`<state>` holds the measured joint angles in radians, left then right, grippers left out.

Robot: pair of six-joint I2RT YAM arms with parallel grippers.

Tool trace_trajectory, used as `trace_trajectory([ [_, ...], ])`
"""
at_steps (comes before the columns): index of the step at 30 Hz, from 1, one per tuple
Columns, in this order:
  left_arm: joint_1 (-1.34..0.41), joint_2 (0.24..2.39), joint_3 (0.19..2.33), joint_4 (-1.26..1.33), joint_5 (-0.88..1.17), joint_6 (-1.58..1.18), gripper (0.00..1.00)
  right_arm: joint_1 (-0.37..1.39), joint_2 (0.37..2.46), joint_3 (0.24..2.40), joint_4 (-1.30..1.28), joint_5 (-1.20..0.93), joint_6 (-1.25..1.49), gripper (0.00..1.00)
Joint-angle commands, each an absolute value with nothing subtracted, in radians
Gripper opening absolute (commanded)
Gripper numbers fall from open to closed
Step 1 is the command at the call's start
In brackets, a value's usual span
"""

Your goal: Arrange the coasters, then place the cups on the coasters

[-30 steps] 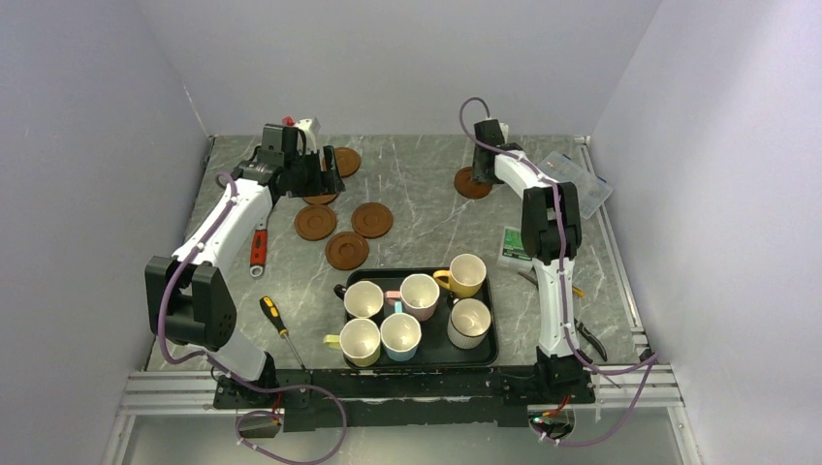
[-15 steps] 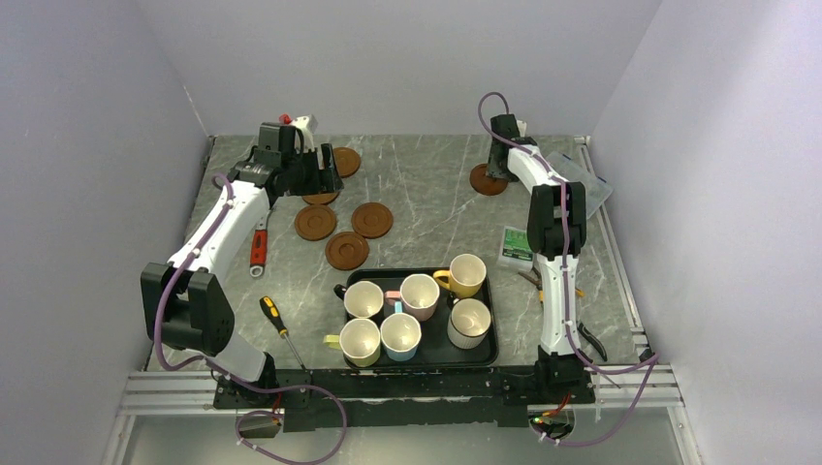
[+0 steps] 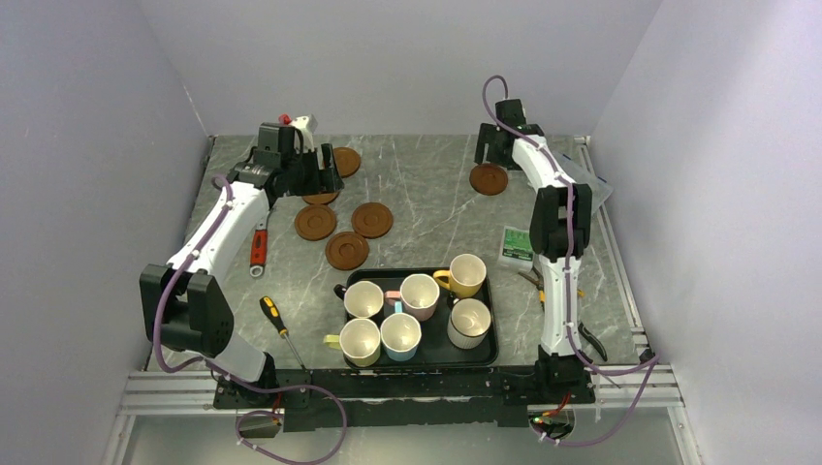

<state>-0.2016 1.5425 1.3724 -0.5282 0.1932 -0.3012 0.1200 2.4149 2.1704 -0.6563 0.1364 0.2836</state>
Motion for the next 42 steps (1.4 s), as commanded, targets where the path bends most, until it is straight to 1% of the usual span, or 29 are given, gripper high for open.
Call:
trace_trajectory([
  [1,-0.203,1.489,1.367,-0.489,0.213,-0.304,0.81,0.173,2.208,2.071,-0.601,0.050,0.249,0.86],
  [7,-0.202,1.488,1.364,-0.487,0.213,-0.308,0.80,0.329,2.111,1.924,-0.555,0.047,0.206,0.87],
  [11,-0.203,1.484,1.361,-0.482,0.218,-0.312,0.80,0.461,2.094,1.862,-0.492,0.038,0.214,0.87],
  [16,-0.202,1.483,1.362,-0.482,0.222,-0.315,0.80,0.594,2.154,1.869,-0.450,0.036,0.227,0.87],
  [19,-0.202,1.486,1.359,-0.478,0.228,-0.317,0.81,0.644,2.229,1.942,-0.482,0.076,0.228,0.89],
  [21,-0.202,1.489,1.362,-0.482,0.229,-0.317,0.83,0.664,2.277,1.980,-0.502,0.100,0.228,0.89],
  [25,-0.202,1.488,1.363,-0.485,0.220,-0.314,0.83,0.691,2.331,2.009,-0.531,0.142,0.238,0.89],
  [35,-0.202,1.477,1.362,-0.481,0.229,-0.319,0.83,0.699,2.368,1.980,-0.522,0.191,0.238,0.78],
  [42,-0.203,1.481,1.363,-0.483,0.226,-0.317,0.83,0.701,2.393,1.975,-0.525,0.230,0.226,0.76],
])
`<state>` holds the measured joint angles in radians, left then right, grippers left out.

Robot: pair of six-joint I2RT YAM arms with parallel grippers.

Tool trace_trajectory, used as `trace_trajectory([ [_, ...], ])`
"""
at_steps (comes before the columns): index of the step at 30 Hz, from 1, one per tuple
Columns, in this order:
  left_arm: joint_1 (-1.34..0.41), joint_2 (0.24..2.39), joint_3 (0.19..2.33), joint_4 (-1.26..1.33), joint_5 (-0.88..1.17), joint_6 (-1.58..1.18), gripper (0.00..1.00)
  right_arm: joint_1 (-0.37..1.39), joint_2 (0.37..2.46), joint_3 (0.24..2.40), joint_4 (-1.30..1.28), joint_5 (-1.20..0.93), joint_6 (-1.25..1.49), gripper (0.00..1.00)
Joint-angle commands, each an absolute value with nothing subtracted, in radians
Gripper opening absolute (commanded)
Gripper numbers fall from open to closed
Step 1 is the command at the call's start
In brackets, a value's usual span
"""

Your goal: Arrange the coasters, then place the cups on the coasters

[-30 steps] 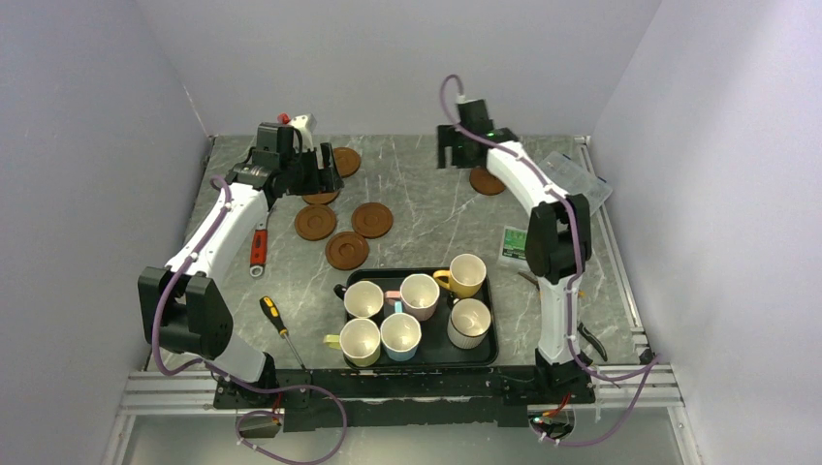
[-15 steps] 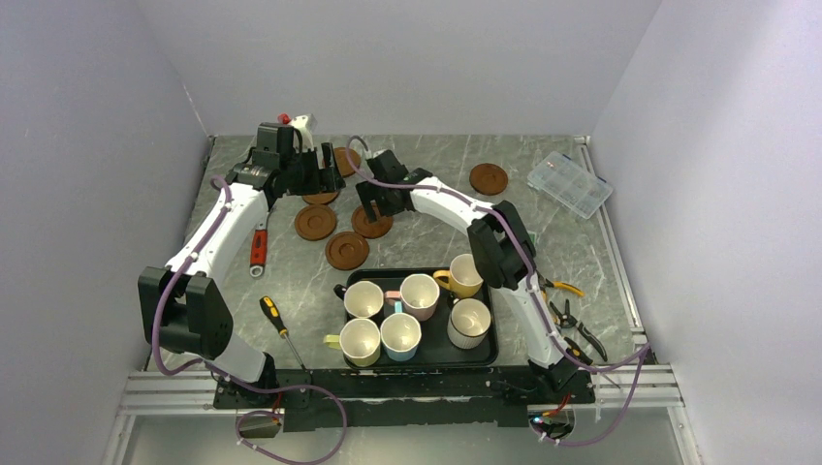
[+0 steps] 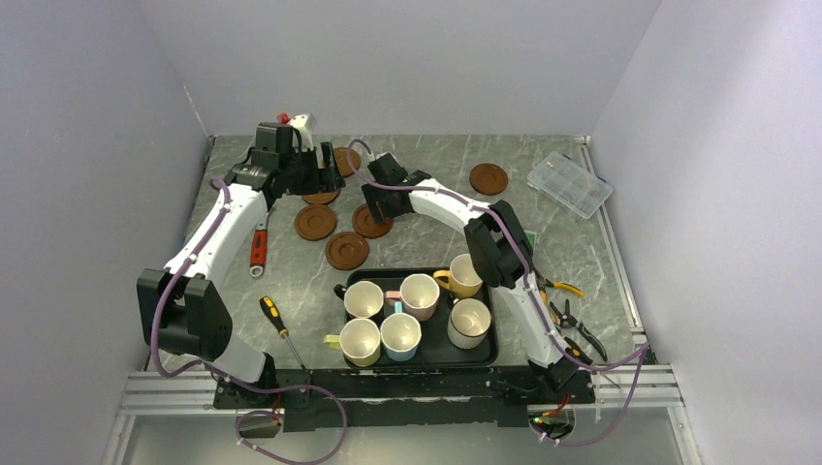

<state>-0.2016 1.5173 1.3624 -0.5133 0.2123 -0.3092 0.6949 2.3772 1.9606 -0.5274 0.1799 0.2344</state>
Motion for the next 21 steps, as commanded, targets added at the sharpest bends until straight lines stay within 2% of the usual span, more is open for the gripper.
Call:
trace_trajectory([
  [1,-0.202,1.482,1.364,-0.484,0.227,-0.317,0.83,0.700,2.394,1.972,-0.524,0.230,0.225,0.76],
  [4,-0.202,1.483,1.364,-0.483,0.226,-0.318,0.83,0.701,2.397,1.964,-0.521,0.246,0.226,0.76],
  [13,-0.202,1.487,1.362,-0.485,0.214,-0.314,0.82,0.660,2.387,1.949,-0.557,0.351,0.292,0.59],
  [21,-0.203,1.496,1.364,-0.487,0.211,-0.312,0.82,0.546,2.316,1.841,-0.539,0.354,0.312,0.55],
])
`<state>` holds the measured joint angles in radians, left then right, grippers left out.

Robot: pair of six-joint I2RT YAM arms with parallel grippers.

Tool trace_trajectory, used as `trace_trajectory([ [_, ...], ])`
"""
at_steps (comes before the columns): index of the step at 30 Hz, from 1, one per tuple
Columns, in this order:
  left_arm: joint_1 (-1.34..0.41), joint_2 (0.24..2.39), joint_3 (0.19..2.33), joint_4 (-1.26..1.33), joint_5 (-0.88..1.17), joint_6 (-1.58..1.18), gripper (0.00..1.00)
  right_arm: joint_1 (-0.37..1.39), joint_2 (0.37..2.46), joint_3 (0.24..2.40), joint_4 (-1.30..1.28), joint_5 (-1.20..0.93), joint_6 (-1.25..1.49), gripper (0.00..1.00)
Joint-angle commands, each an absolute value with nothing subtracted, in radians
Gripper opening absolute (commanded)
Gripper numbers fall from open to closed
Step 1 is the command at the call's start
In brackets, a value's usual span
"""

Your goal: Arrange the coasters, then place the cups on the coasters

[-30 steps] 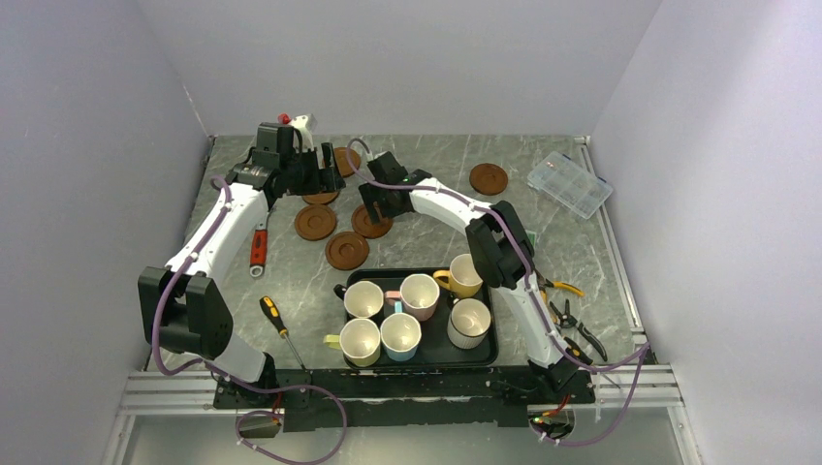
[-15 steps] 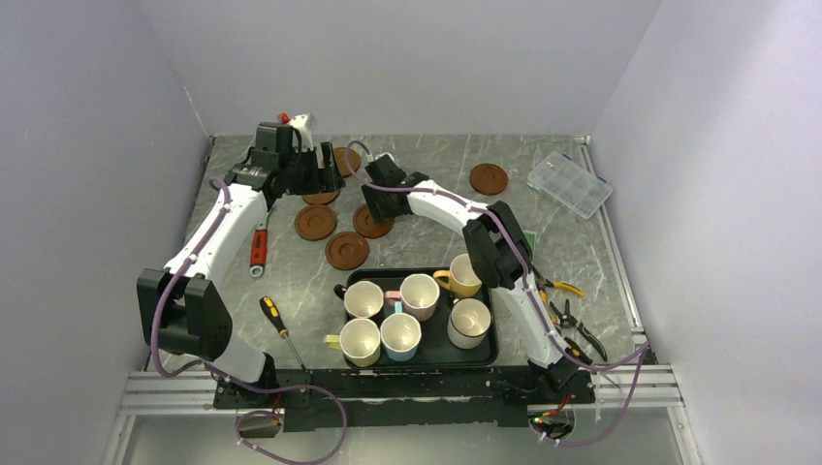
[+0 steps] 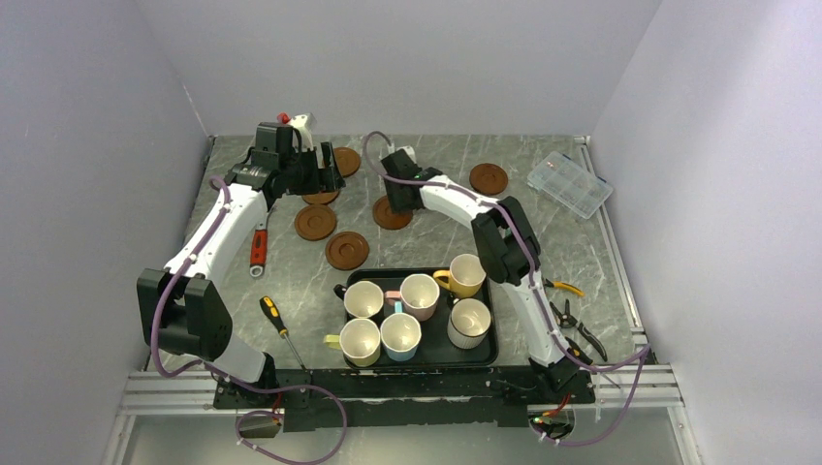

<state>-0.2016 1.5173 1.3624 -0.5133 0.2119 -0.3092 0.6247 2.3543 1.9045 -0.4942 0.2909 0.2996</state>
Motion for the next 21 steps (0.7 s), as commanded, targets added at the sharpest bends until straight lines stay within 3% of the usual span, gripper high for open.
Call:
trace_trajectory([
  [1,-0.203,1.498,1.364,-0.488,0.209,-0.311,0.83,0.529,2.311,1.836,-0.539,0.352,0.315,0.54],
  [21,-0.203,1.544,1.361,-0.489,0.209,-0.311,0.82,0.316,2.465,2.062,-0.589,0.330,0.316,0.52],
])
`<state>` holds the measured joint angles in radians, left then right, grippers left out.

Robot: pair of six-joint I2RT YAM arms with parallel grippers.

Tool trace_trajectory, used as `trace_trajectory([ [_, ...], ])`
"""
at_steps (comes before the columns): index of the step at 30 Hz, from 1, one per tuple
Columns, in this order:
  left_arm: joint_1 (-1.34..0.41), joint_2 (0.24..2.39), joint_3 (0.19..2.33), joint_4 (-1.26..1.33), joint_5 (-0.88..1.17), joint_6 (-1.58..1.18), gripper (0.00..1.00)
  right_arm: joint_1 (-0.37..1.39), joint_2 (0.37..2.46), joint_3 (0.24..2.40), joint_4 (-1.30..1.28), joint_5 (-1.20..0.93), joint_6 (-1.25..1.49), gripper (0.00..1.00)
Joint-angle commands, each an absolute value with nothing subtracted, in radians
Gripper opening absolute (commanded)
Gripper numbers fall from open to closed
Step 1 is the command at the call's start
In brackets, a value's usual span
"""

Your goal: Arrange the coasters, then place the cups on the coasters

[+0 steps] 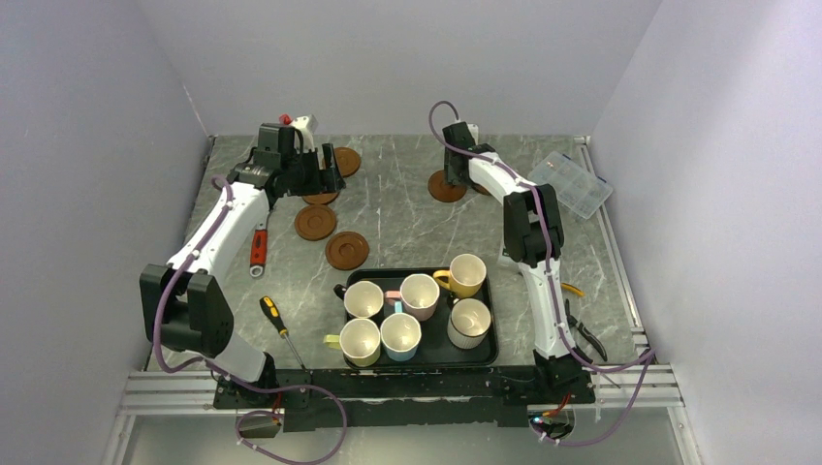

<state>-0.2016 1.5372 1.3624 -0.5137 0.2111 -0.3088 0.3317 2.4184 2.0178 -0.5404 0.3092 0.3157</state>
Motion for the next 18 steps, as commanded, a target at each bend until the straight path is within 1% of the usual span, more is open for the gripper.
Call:
trace_trajectory([
  [1,-0.203,1.546,1.362,-0.490,0.210,-0.310,0.82,0.314,2.469,2.069,-0.587,0.331,0.317,0.52],
  [18,-0.202,1.541,1.359,-0.489,0.207,-0.312,0.82,0.286,2.512,2.131,-0.577,0.380,0.307,0.51],
])
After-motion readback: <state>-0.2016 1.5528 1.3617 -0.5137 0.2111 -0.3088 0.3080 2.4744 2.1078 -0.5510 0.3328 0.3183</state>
